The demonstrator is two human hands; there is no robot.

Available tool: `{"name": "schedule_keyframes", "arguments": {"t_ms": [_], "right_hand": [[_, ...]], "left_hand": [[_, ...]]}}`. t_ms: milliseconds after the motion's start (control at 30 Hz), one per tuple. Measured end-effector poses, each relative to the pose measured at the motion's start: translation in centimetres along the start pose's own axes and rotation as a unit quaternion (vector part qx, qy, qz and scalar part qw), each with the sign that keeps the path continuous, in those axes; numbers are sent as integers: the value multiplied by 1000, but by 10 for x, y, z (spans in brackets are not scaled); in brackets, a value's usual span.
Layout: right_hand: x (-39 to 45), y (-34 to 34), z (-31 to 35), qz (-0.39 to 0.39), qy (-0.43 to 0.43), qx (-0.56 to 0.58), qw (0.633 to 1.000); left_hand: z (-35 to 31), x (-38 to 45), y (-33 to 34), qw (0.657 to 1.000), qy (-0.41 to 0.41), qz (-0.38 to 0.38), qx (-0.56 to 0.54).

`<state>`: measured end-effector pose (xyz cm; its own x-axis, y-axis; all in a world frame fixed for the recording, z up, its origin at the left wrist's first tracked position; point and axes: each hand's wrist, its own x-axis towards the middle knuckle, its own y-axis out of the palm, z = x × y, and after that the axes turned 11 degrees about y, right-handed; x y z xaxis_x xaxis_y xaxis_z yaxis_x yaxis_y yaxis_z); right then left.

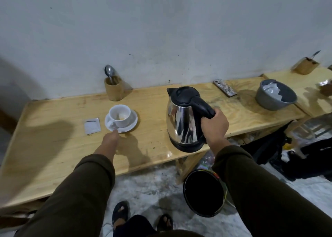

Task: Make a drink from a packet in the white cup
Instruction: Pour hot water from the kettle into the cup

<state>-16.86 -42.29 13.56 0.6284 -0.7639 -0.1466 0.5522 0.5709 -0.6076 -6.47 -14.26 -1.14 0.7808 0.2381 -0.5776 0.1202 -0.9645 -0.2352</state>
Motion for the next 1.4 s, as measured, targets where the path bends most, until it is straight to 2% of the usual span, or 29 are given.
{"name": "schedule_keyframes", "arguments": {"t_ms": [300,533,767,1400], "right_hand": [[-1,29,61,39,-134,-131,982],[-10,65,100,64,-185,-218,956],[-15,89,118,66,-195,-306,930],[-30,110,136,55,-219,-413,882]], "left_hand": [[-7,8,-18,996,-22,-17,-88],[-15,29,-29,992,-56,38,-102],[-24,30,-30,990,-67,48,-111],[-20,35,-37,990,-66,65,-102]]}}
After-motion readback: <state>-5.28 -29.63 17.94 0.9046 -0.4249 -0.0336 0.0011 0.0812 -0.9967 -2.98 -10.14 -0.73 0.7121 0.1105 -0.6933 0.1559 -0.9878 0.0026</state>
